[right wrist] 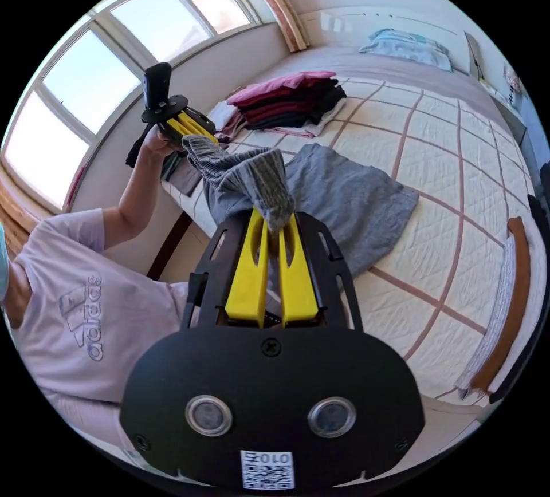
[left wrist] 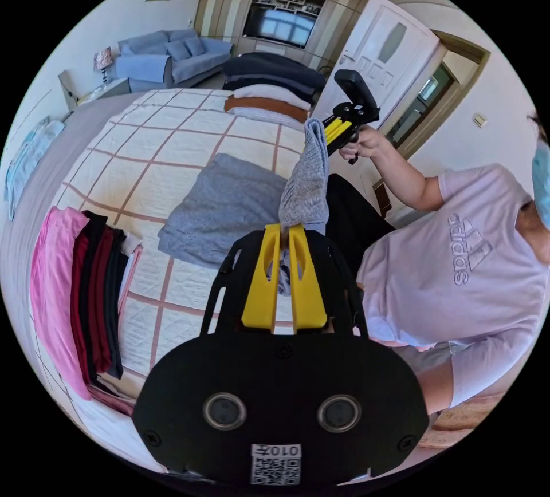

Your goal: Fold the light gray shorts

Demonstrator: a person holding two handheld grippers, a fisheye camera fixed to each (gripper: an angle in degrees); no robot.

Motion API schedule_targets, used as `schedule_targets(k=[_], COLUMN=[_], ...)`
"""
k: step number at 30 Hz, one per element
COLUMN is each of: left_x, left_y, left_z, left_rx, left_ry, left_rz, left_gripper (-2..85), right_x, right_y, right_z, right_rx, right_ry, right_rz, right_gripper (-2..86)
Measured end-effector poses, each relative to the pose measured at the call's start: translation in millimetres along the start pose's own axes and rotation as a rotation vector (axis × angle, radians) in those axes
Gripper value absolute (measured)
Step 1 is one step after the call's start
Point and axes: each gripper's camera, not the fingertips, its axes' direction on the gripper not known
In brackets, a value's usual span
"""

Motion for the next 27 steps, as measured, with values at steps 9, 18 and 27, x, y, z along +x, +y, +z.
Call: schedule_targets(k=[9,18,27], left_x=[-145,-24,99], left_y=[-32,90,176], left_z=[93,1,105], left_rx=[-0.169,0.321,0.216], left_ry=[-0.004,-0.383,-0.577], left_rz=[-0.354,-0.343,-0.352], left_gripper=[4.9,12.3,14.0], right_x=[126,60,-43], right_y=[-63,53,180], right_z=[65,-24,33], right_rx=[-0.168,0.237,0.182], right_ry=[-0.031,0.059,0.292], right_rz=[0.297,0.072,-0.027], right_gripper=[5.3,7.9,8.4])
